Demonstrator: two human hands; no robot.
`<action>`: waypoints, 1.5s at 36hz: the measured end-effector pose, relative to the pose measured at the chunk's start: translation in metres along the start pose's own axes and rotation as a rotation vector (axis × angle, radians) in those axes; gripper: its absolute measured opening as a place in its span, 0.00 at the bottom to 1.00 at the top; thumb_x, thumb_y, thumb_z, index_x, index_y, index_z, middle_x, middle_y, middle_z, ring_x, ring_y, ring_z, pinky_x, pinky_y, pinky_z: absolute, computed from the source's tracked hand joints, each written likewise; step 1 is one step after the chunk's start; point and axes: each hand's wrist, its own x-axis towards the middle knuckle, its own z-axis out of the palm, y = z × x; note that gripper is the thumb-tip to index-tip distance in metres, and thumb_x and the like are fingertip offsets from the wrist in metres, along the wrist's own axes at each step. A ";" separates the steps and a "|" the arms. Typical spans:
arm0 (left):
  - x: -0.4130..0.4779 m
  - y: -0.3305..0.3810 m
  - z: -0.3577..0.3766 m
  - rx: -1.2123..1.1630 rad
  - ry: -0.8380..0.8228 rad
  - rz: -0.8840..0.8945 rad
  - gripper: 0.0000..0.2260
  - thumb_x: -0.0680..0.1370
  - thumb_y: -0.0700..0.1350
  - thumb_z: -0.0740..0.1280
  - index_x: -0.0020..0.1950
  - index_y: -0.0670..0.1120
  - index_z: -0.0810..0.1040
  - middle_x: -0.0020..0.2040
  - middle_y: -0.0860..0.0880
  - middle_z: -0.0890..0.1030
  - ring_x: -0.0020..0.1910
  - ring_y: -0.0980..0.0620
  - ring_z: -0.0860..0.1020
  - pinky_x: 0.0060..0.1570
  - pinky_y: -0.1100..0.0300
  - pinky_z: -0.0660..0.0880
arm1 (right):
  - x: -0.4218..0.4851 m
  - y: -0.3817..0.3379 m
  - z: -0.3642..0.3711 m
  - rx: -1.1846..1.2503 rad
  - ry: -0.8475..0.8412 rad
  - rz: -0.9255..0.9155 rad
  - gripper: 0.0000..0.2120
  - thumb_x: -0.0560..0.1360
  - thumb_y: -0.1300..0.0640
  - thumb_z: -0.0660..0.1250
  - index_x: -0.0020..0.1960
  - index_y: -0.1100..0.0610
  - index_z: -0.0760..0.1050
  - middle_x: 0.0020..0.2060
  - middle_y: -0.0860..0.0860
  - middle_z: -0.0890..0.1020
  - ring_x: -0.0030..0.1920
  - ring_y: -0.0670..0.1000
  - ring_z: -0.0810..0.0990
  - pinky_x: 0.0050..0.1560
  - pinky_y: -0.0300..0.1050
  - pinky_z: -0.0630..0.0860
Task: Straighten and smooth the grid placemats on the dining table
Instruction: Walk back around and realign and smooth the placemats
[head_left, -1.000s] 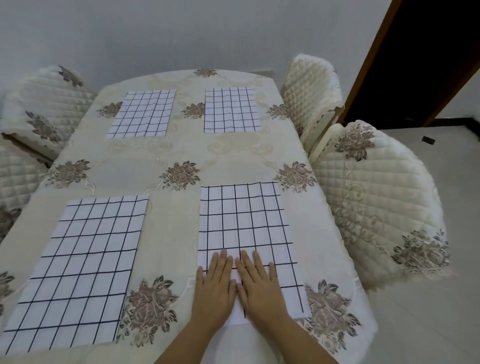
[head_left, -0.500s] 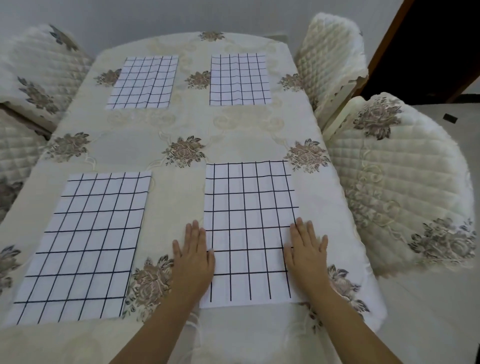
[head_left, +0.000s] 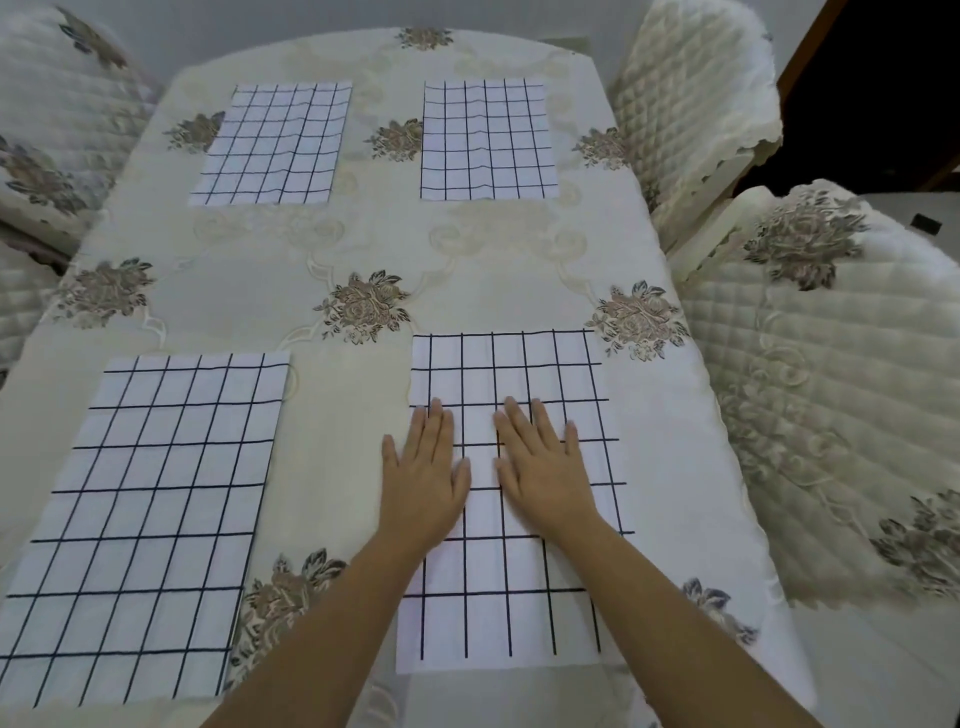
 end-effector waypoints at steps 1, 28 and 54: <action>0.007 -0.003 0.000 -0.003 0.001 -0.005 0.26 0.75 0.52 0.53 0.68 0.40 0.70 0.69 0.42 0.71 0.67 0.43 0.71 0.56 0.36 0.71 | 0.006 0.003 -0.002 0.005 0.001 0.005 0.25 0.74 0.48 0.51 0.68 0.54 0.70 0.68 0.50 0.72 0.67 0.56 0.72 0.59 0.62 0.71; 0.067 -0.044 -0.011 -0.052 -0.003 -0.161 0.37 0.70 0.58 0.32 0.77 0.44 0.48 0.78 0.49 0.47 0.77 0.51 0.46 0.72 0.43 0.49 | 0.053 0.079 -0.023 0.193 0.007 0.272 0.31 0.75 0.45 0.39 0.77 0.52 0.44 0.77 0.47 0.45 0.77 0.49 0.43 0.74 0.54 0.42; -0.110 -0.044 -0.015 -0.294 -0.016 -0.191 0.40 0.67 0.62 0.38 0.75 0.45 0.58 0.77 0.50 0.54 0.76 0.53 0.52 0.73 0.55 0.47 | -0.097 0.019 -0.030 0.475 -0.020 0.587 0.27 0.79 0.49 0.56 0.75 0.56 0.54 0.76 0.51 0.53 0.76 0.51 0.48 0.74 0.58 0.44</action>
